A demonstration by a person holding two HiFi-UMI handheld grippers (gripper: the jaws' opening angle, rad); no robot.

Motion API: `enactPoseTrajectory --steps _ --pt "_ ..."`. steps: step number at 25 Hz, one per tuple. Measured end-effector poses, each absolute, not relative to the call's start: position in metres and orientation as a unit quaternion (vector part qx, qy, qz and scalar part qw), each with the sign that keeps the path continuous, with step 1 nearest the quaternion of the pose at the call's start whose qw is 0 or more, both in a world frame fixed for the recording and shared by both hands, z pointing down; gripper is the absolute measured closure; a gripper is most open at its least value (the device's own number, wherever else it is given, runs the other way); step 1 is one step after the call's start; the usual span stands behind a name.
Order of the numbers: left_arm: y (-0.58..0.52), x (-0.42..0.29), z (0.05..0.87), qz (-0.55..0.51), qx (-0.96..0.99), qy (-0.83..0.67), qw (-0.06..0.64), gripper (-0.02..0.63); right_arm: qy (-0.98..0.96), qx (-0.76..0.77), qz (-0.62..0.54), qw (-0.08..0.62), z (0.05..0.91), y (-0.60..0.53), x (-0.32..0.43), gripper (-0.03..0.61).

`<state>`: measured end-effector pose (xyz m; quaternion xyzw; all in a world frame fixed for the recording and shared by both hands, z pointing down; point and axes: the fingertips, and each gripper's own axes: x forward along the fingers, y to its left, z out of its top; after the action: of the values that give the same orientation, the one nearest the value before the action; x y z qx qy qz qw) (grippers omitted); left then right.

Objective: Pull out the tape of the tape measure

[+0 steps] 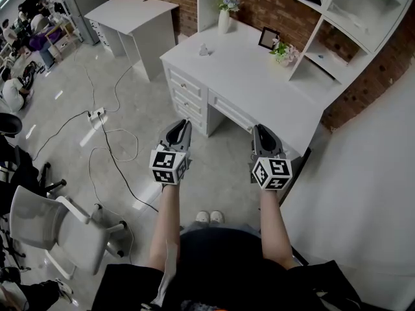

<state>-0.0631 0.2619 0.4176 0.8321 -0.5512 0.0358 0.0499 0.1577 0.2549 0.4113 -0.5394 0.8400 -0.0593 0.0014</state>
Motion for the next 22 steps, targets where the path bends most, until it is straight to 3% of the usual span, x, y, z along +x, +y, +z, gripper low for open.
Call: enactPoseTrajectory --steps 1,3,5,22 --pt "0.262 -0.064 0.416 0.032 0.833 -0.551 0.049 0.578 0.842 -0.537 -0.063 0.003 0.411 0.255 0.156 0.517" --pt "0.261 -0.066 0.416 0.026 0.833 -0.55 0.05 0.486 0.843 -0.534 -0.068 0.006 0.412 0.254 0.154 0.494" --pt "0.262 -0.068 0.417 0.024 0.833 -0.55 0.052 0.461 0.843 -0.533 -0.071 0.008 0.413 0.254 0.152 0.471" --pt "0.259 -0.103 0.429 0.028 0.831 -0.553 0.051 0.433 0.834 -0.546 -0.075 0.019 0.423 0.251 0.135 0.453"
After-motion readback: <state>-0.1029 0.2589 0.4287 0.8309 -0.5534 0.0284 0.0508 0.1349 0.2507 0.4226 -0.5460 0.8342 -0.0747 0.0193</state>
